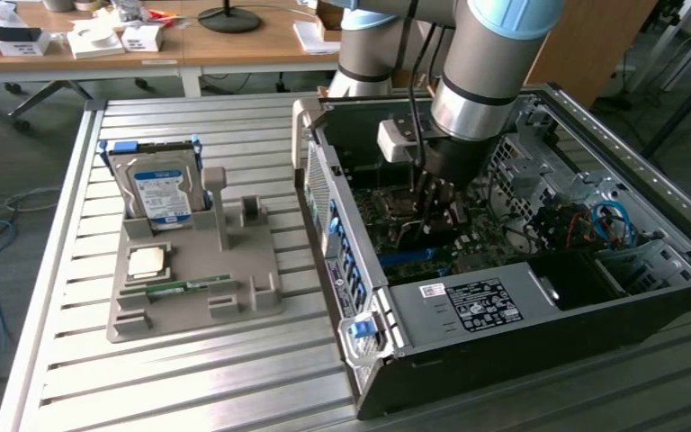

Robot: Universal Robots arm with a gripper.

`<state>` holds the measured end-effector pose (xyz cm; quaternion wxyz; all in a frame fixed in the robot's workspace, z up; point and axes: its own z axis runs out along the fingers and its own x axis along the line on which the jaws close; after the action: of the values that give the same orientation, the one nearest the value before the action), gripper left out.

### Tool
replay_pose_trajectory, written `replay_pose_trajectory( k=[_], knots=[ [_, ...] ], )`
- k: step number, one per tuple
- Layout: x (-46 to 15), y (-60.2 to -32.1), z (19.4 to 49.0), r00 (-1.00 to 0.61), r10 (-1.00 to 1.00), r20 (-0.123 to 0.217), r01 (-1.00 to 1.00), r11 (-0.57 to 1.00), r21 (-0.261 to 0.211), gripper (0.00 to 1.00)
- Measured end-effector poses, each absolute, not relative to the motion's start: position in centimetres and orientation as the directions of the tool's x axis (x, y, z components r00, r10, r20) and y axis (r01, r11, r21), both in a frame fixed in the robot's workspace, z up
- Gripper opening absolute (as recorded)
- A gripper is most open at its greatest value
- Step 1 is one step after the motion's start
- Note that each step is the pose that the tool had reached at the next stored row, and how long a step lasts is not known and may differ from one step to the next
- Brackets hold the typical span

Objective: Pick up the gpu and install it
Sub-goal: 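Insert the gpu into the slot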

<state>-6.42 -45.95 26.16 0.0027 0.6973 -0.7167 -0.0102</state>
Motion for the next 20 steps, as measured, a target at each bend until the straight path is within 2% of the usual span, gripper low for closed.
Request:
replay_pose_trajectory(
  k=[20],
  knots=[
    [-6.42, -45.96, 25.66, -0.027, -1.0, -0.01, -0.999, 0.027, 0.018, 0.26]
  ],
)
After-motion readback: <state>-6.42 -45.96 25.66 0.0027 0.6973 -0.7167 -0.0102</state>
